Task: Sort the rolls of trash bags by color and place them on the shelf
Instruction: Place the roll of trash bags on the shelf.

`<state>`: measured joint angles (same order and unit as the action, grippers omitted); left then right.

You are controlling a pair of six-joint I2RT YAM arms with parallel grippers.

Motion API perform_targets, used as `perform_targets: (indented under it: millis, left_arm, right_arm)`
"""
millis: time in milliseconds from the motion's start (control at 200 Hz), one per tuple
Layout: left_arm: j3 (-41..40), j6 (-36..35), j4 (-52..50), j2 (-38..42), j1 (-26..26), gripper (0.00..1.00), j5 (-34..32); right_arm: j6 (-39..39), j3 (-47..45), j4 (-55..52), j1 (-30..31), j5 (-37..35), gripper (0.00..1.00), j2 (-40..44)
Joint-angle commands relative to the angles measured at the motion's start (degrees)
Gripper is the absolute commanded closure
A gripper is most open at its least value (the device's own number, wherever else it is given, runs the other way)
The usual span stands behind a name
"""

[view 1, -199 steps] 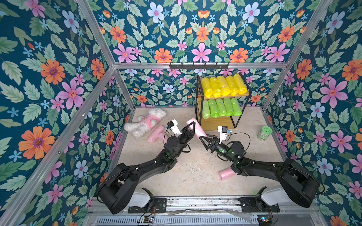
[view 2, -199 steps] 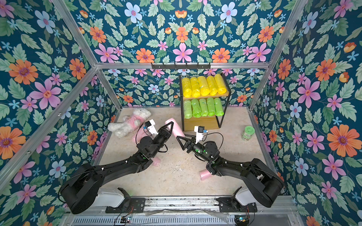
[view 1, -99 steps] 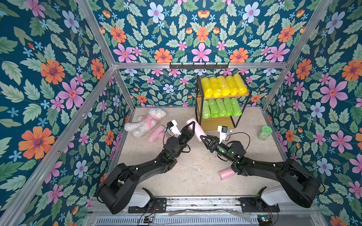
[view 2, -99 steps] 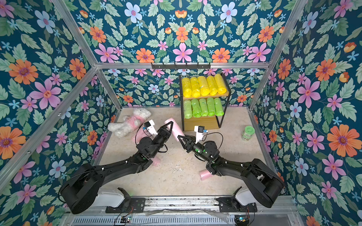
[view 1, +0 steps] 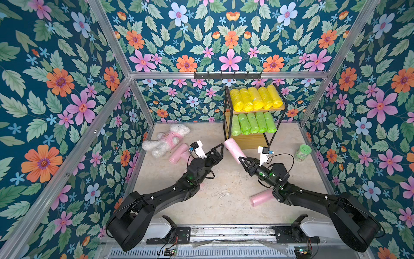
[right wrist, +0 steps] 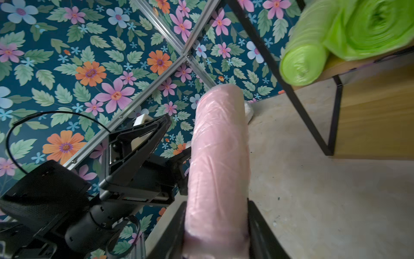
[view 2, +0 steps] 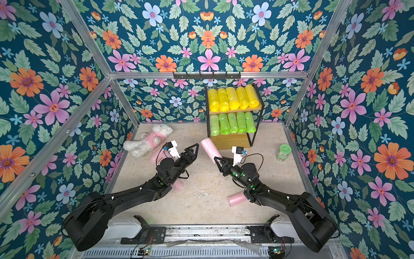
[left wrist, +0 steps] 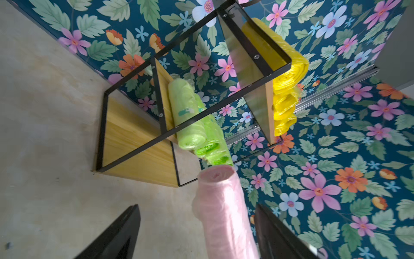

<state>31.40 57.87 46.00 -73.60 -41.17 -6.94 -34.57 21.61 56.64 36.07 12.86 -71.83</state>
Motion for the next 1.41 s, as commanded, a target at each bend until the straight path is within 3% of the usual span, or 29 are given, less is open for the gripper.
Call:
perform_targets:
  millis: [0,195,335,770,1400]
  left_arm:
    - [-0.4,-9.0,-6.1,2.3,1.1,0.13,-0.1]
    - [4.5,-23.0,-18.4,4.0,3.1,0.08,3.1]
    - [8.1,-27.9,-23.5,3.3,3.6,0.07,5.4]
    - [8.9,-28.1,-23.2,2.3,3.7,0.08,7.9]
    - [9.3,-27.1,-22.7,1.1,3.7,0.08,8.2]
  right_arm:
    - [2.6,-1.0,-4.4,-2.4,-1.5,0.70,2.7]
    - [2.7,-2.1,-4.9,-9.3,-1.8,0.70,2.2]
    - [1.7,-1.5,-1.1,-12.8,-1.3,0.70,-1.8]
    - [2.2,5.0,8.0,-13.2,-5.3,0.71,-16.1]
    - [2.7,9.6,15.9,-13.0,-9.5,0.71,-27.6]
